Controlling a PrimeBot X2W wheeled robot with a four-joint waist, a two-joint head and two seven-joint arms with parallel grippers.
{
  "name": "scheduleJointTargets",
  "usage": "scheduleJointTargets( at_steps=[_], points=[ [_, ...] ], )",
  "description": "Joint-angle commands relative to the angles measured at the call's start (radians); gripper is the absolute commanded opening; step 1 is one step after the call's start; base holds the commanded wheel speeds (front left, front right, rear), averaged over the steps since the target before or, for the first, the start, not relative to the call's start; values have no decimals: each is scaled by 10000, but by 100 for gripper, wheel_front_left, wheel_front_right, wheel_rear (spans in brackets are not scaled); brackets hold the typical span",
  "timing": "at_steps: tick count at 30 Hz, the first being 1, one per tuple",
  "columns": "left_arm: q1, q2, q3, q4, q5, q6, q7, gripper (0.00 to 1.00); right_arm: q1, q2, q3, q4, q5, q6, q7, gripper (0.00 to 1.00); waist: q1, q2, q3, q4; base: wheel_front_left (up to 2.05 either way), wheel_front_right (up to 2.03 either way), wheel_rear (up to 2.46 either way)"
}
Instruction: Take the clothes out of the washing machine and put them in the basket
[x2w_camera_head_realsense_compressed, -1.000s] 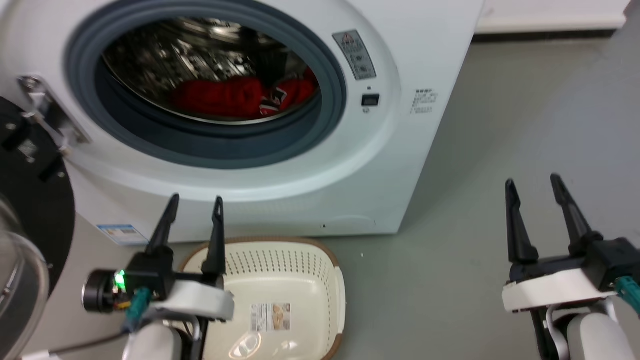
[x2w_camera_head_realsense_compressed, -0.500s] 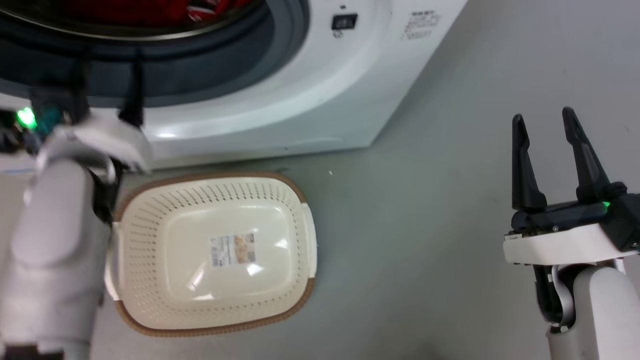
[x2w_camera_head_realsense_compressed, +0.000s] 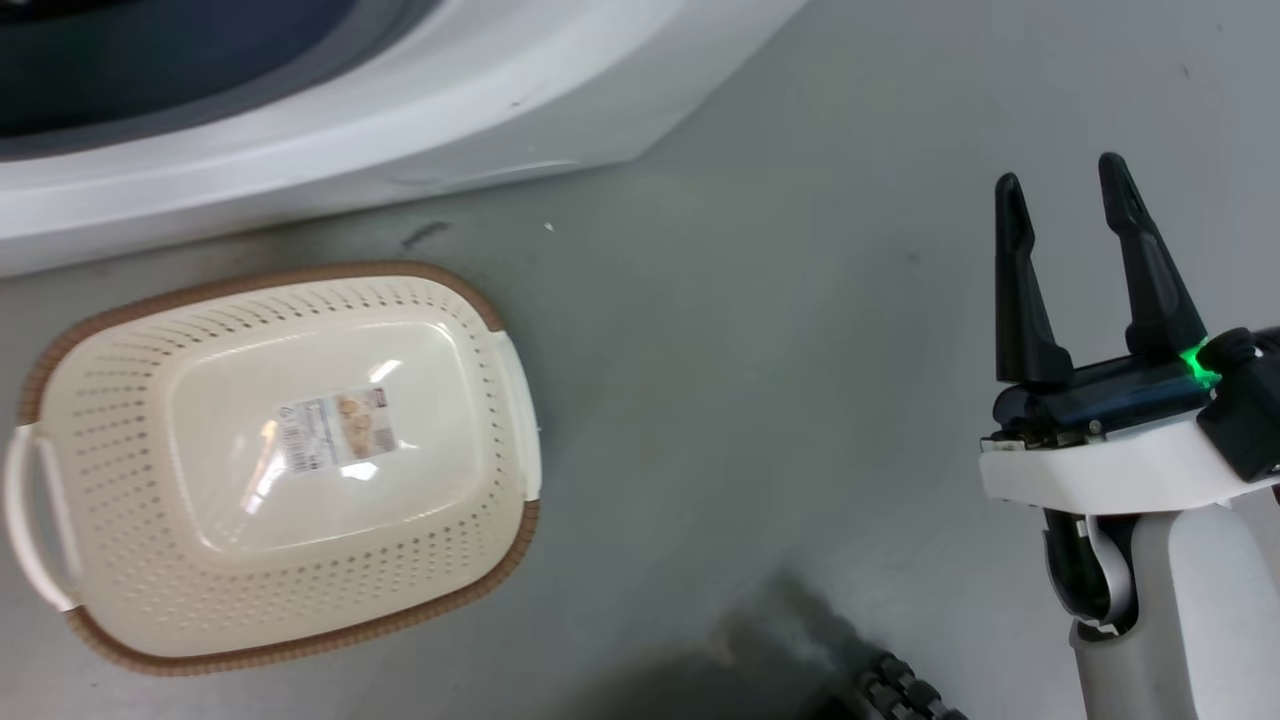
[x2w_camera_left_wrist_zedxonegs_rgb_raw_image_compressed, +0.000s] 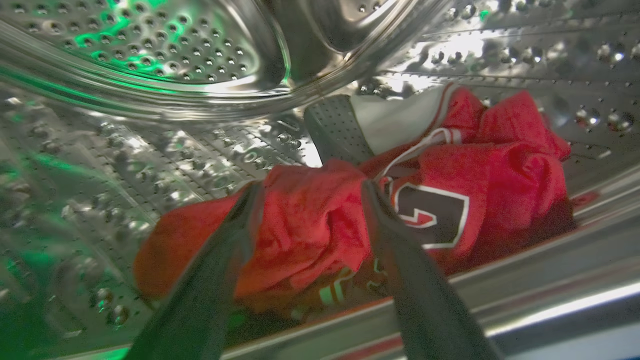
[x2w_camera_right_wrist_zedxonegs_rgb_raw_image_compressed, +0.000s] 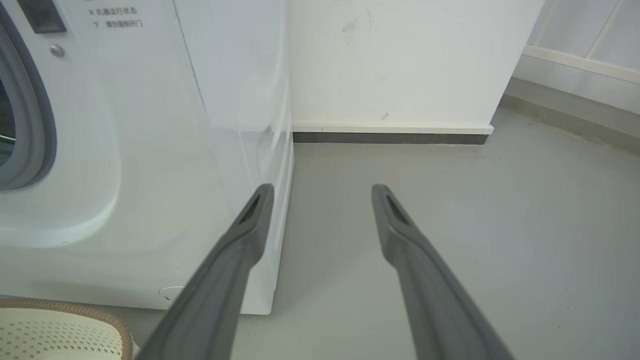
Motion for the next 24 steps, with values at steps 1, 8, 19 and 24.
scheduleJointTargets(
  at_steps=[1,8,19,24],
  points=[
    [-346,219,-207,98,-83,-5,275,100,-177,30,97,-86,81,-7,-19,100,-2,0,520,-464,0,0,0],
    [-1938,1054,-1268,451,-733,-6,2135,100,-250,25,551,-353,444,-8,-19,100,-2,0,1171,-994,0,0,0],
    [-3328,2080,-2490,488,-1207,3,4597,100,-57,28,1144,-707,862,-8,-19,100,-2,0,1720,-1770,0,0,0],
    [-3469,2359,-2754,494,-1401,2,4973,100,1,27,1241,-842,984,-8,-19,100,-2,0,1894,-1915,0,0,0]
  ],
)
